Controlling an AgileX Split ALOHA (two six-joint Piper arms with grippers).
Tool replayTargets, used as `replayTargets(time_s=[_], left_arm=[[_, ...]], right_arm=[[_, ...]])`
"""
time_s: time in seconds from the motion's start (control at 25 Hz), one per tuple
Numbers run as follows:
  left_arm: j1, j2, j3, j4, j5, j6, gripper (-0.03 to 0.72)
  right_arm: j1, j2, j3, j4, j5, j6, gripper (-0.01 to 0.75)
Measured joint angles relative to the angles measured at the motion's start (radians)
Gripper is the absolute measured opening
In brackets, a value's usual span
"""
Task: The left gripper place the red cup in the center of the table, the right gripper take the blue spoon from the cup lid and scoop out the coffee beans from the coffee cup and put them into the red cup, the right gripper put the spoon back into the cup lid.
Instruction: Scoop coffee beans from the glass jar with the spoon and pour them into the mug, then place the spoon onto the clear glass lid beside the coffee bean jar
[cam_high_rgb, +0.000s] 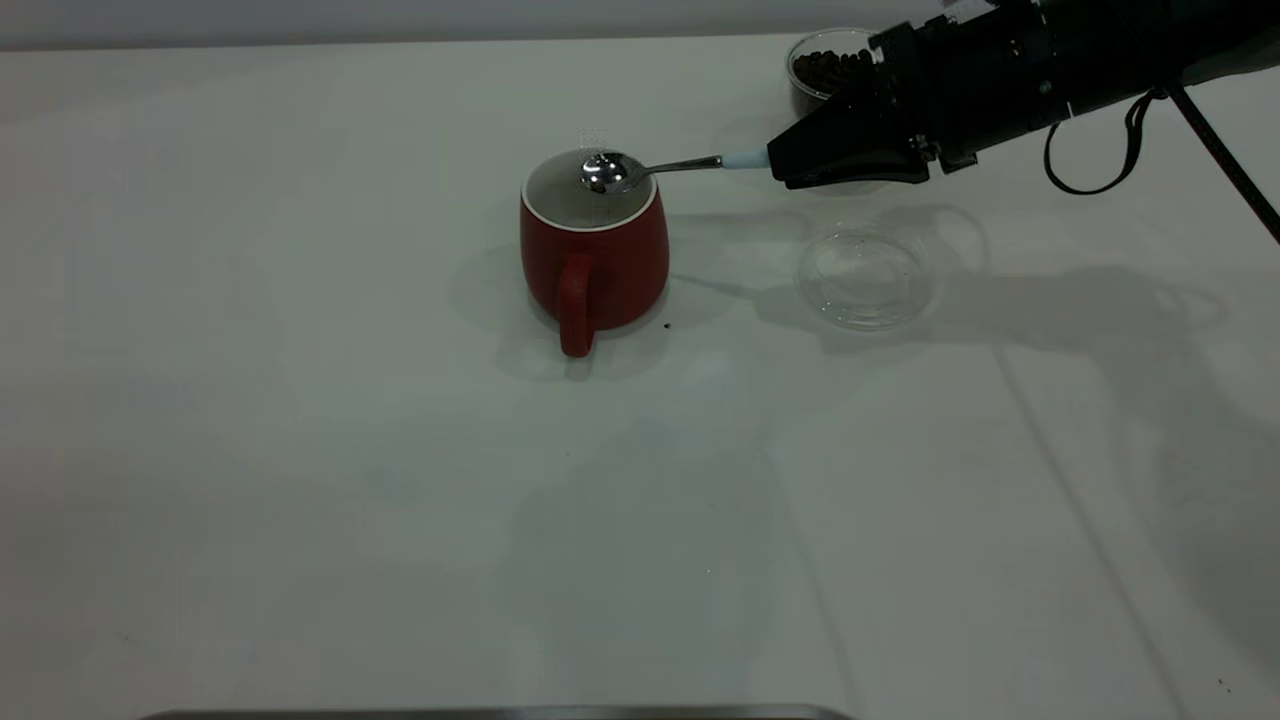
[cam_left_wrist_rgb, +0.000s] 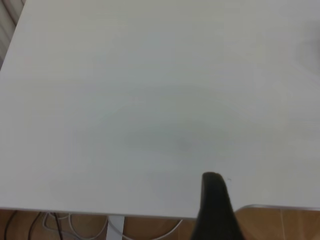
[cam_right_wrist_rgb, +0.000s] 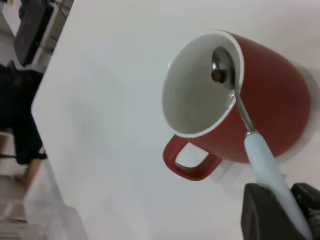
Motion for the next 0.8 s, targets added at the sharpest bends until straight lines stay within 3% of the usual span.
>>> replayTargets(time_s=[0.24,0.48,0.8], left_arm=[[0.0,0.0,0.0,0.0,0.0,0.0,0.586],[0.0,0.0,0.0,0.0,0.0,0.0,0.586],[0.0,0.0,0.0,0.0,0.0,0.0,0.586]], right_arm=[[0.0,-0.02,0.0,-0.017,-0.003,-0.043,0.114],[0.0,-0.159,0.0,-0.143,-0.049,0.048,0.114],[-0.039,-0.273,0.037,-0.312,-0.061,0.435,0.114]])
